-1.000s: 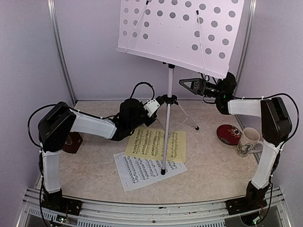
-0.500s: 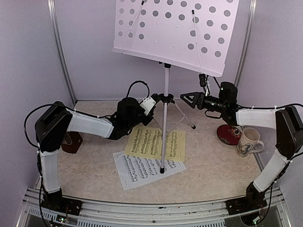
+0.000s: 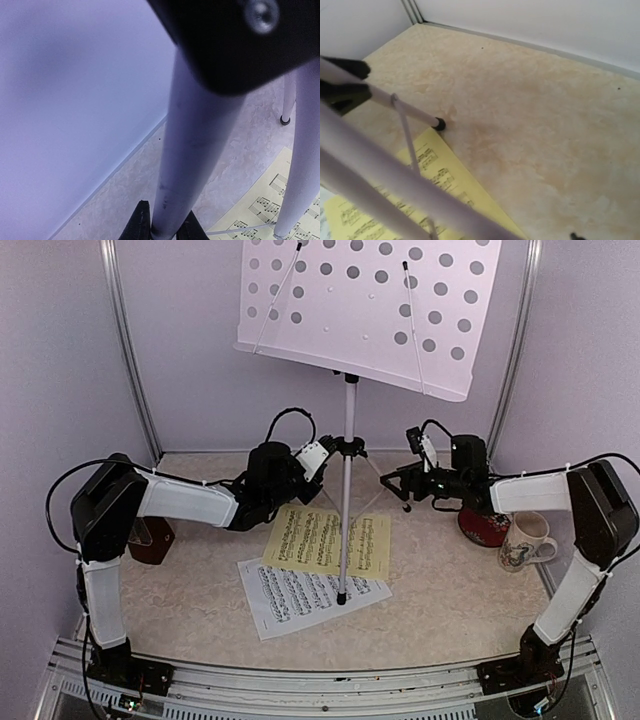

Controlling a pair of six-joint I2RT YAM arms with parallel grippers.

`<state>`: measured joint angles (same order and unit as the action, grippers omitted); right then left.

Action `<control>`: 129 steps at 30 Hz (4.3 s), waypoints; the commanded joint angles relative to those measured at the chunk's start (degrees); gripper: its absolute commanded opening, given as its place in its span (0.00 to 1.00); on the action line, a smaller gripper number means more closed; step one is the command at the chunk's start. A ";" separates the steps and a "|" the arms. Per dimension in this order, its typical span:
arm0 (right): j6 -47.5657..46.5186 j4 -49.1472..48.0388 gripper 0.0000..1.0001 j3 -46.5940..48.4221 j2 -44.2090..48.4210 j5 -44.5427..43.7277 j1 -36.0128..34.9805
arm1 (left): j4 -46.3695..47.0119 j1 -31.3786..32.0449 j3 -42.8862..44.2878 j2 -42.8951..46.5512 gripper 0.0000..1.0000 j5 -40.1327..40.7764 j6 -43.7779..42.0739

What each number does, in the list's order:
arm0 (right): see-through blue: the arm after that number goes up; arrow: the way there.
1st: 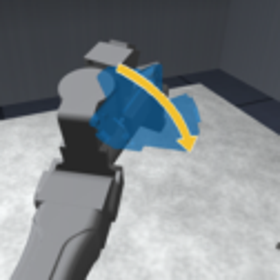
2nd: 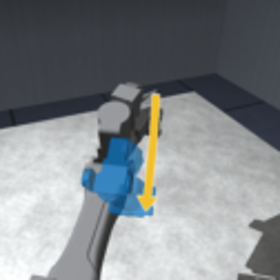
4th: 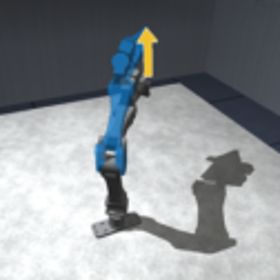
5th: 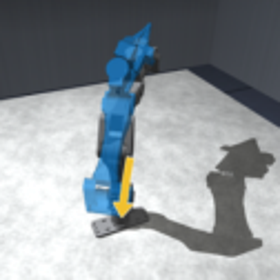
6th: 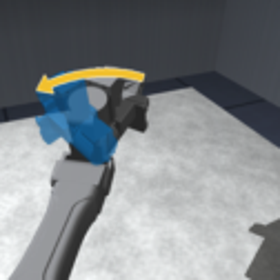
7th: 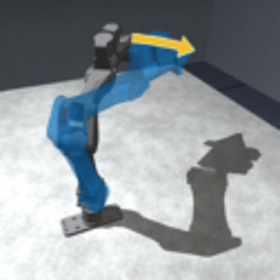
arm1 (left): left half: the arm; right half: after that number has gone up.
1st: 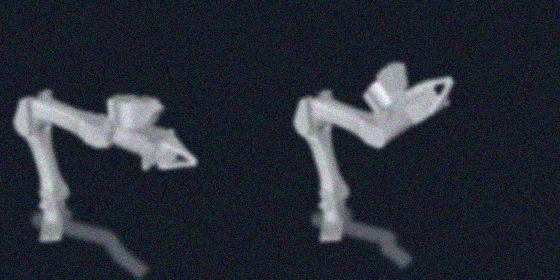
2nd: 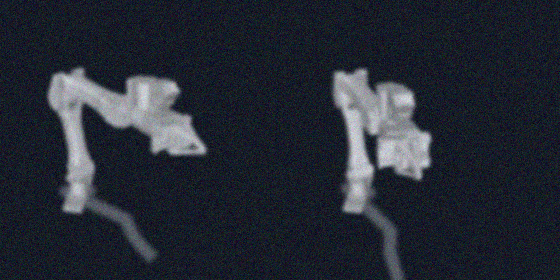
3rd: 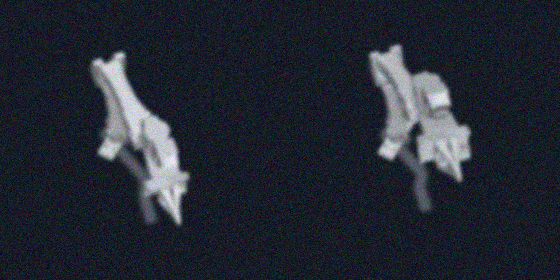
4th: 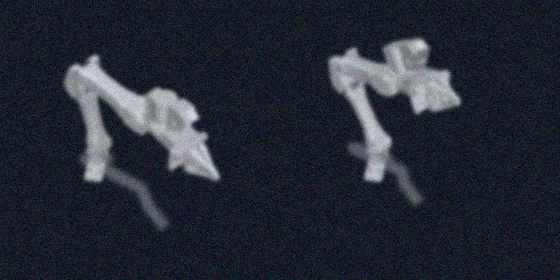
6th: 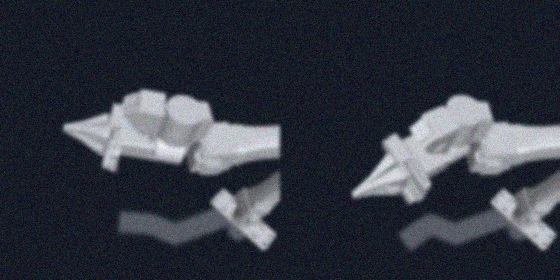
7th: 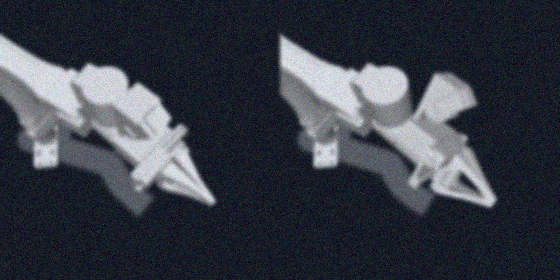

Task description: Set up the instrument practice props

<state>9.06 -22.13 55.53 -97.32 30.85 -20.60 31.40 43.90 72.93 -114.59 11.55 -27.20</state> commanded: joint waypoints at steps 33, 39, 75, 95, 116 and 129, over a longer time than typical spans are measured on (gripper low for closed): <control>28.44 -7.27 0.66 -4.40 3.70 -8.00 -18.68 | -33.65 4.70 -22.28 28.01 0.55 -5.75 39.19; 29.00 -7.26 0.53 -3.68 2.76 -8.25 -18.77 | -41.90 8.92 -18.27 23.34 0.51 -6.70 38.28; 26.97 0.56 0.00 2.21 0.54 -7.16 -18.69 | -53.23 5.42 -9.77 7.42 0.57 -11.73 35.57; 23.78 1.32 0.00 -2.00 3.64 -5.81 -18.42 | -61.19 6.36 -24.40 29.78 0.57 -0.90 55.12; 25.46 0.33 0.00 -0.72 4.30 -2.47 -18.01 | -41.65 10.70 0.05 -0.48 0.57 -4.92 54.15; 25.74 2.40 0.00 0.21 6.32 -1.06 -17.90 | -49.82 9.34 -24.38 13.20 0.52 0.35 61.65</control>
<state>29.61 -22.81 54.83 -93.73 27.00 -39.05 -8.93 54.57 55.20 -104.22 10.24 30.04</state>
